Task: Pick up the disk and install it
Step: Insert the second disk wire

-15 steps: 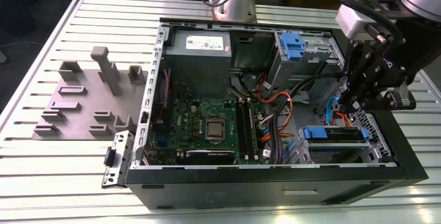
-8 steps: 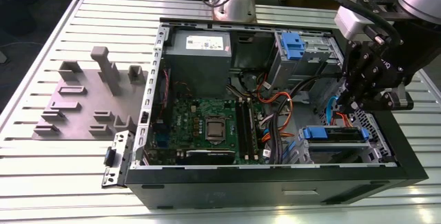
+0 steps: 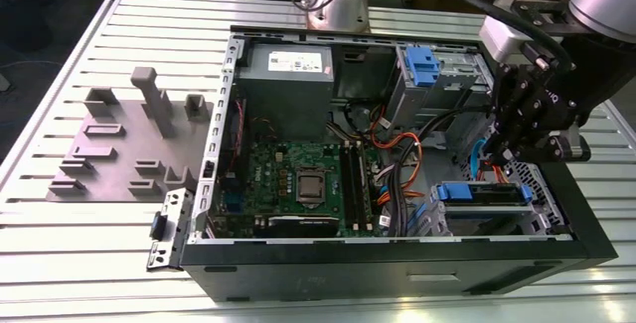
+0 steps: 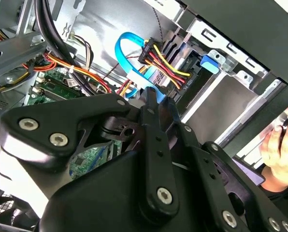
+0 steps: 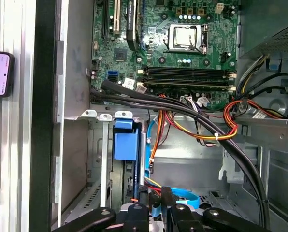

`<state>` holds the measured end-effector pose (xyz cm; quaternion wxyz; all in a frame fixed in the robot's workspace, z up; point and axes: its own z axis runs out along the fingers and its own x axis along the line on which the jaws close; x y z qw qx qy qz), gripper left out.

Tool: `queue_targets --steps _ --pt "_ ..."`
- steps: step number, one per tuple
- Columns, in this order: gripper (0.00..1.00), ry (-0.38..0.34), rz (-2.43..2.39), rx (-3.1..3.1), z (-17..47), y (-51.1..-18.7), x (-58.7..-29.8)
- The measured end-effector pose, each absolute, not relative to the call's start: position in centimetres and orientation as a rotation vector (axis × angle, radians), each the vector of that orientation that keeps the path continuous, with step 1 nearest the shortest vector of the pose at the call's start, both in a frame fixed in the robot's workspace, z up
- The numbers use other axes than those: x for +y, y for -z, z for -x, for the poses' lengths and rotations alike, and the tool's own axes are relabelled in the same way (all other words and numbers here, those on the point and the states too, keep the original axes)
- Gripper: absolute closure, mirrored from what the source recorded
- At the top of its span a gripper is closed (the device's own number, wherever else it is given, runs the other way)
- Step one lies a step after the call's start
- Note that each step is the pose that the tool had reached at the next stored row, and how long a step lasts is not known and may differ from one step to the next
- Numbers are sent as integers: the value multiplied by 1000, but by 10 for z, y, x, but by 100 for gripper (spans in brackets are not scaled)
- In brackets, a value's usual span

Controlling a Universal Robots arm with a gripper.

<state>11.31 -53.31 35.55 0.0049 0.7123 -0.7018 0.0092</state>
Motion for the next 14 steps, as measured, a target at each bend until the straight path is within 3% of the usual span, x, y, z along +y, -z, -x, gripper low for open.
queue_targets --steps 6,10,14 --pt "75 -26 -2231 -2196 -114 -352 -532" --pt "84 -26 -2231 -2196 -114 -351 -532" --pt "84 -26 -2236 -2191 -114 -350 -534"
